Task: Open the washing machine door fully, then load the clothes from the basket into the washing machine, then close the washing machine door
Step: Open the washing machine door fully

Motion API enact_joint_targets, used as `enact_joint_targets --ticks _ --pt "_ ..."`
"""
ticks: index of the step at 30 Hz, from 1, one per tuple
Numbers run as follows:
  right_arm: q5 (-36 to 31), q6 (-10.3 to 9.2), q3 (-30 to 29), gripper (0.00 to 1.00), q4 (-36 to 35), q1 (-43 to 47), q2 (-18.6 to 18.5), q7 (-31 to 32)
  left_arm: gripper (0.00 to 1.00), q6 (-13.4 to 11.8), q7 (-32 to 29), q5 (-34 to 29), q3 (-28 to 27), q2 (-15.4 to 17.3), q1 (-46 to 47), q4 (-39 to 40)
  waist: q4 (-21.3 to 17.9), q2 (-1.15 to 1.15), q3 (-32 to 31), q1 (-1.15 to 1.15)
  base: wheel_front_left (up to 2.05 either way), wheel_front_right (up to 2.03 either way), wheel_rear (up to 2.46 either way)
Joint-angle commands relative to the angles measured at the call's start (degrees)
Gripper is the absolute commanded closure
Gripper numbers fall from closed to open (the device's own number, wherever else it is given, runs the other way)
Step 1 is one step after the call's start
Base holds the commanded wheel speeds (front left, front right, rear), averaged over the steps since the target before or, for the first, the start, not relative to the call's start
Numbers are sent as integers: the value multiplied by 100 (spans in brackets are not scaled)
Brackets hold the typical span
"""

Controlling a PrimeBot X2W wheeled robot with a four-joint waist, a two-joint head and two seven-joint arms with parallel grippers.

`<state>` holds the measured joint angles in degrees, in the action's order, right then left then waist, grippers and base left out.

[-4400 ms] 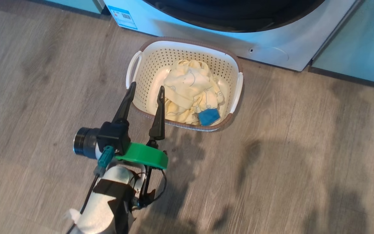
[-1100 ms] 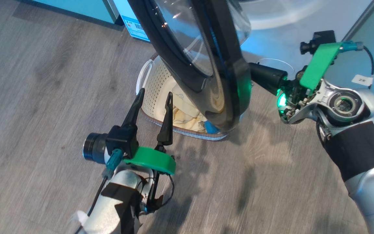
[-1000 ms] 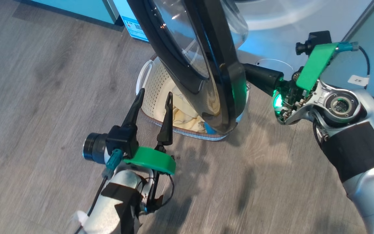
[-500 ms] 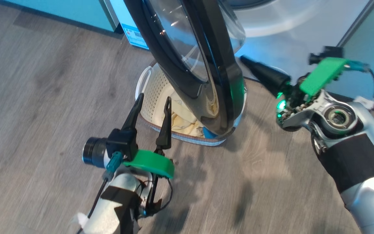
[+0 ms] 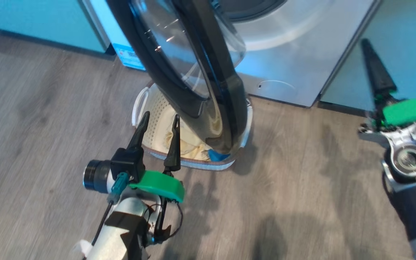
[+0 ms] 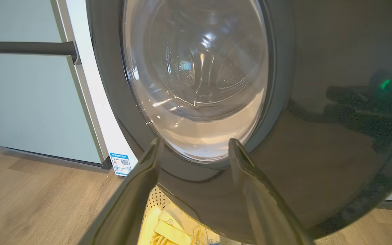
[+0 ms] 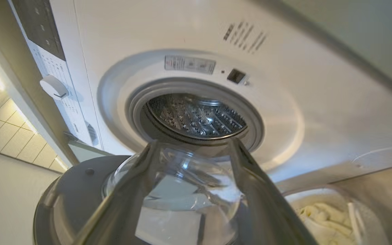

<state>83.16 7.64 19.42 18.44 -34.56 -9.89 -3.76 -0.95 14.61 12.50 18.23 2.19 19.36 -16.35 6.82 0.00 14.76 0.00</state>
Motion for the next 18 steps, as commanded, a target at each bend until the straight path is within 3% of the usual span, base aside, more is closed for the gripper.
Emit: enact_joint_targets --ticks 1,5,10,18 --pt "-216 -15 9 0 -255 29 -69 -252 0 36 39 -90 -252 86 -25 132 -80 0 -84 0 0 0 0" --pt "-980 -15 -67 0 -238 347 -284 -874 0 79 39 -121 -310 88 -87 50 -180 0 -219 0 0 0 0" --pt "-2266 -15 -493 0 -236 818 -441 -1107 0 116 39 -143 -370 86 -166 -25 -263 0 -385 0 0 0 0" --pt "-4821 -15 -1620 0 -901 1809 141 -1122 0 154 39 -182 -458 97 -328 -95 -418 0 -646 0 0 0 0"
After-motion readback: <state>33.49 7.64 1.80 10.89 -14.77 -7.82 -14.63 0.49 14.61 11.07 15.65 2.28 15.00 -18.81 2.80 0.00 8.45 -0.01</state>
